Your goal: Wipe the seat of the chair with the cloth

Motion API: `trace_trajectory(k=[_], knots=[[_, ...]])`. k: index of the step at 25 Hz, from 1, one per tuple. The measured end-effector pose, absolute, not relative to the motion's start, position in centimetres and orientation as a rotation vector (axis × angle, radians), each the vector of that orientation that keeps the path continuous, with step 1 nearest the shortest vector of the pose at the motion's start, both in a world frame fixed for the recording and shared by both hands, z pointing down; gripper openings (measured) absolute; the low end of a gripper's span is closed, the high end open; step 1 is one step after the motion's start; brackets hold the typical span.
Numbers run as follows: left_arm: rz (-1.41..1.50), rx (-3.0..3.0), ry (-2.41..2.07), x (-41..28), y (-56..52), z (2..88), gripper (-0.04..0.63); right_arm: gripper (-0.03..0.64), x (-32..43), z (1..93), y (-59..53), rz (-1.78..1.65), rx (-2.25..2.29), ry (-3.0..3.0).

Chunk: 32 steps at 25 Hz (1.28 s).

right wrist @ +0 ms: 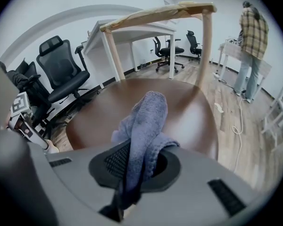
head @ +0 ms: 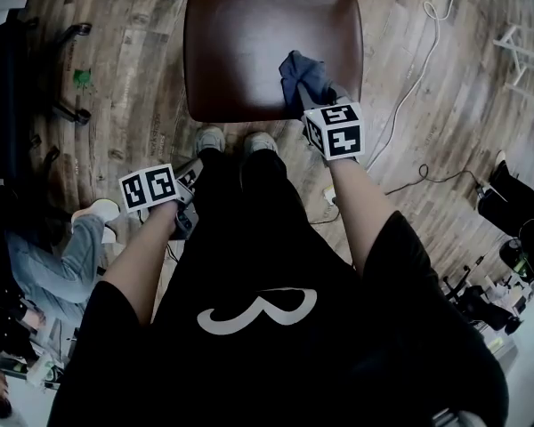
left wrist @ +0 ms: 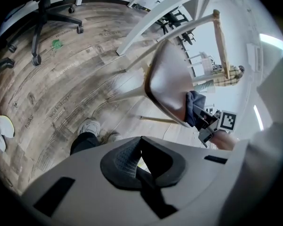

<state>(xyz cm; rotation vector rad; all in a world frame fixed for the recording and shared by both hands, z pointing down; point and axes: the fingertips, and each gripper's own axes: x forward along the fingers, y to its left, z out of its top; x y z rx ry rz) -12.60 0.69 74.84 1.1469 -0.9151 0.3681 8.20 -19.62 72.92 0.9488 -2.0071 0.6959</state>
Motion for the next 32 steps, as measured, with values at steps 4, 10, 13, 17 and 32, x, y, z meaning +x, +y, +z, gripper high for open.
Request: trace_trajectory(k=[4, 10, 13, 17, 32], knots=[[0.387, 1.15, -0.902, -10.5, 0.6, 74.8, 0.014, 0.043, 12.4, 72.9, -20.3, 0.713, 1.008, -1.968], [0.409, 1.192, -0.893, -8.4, -0.4, 74.0, 0.014, 0.043, 18.2, 73.0, -20.9, 0.665, 1.066, -1.905], [0.422, 1.205, -0.902, -8.0, -1.1, 73.6, 0.014, 0.043, 20.6, 73.2, -21.1, 0.673, 1.09, -1.871], [0.303, 1.201, -0.966, -7.7, -3.4, 71.0, 0.014, 0.043, 21.7, 72.8, -21.5, 0.823, 1.09, -1.862], [-0.046, 1.645, -0.921, -4.0, -8.2, 44.6, 0.014, 0.043, 15.1, 48.2, -13.5, 0.982, 0.735, -2.357]])
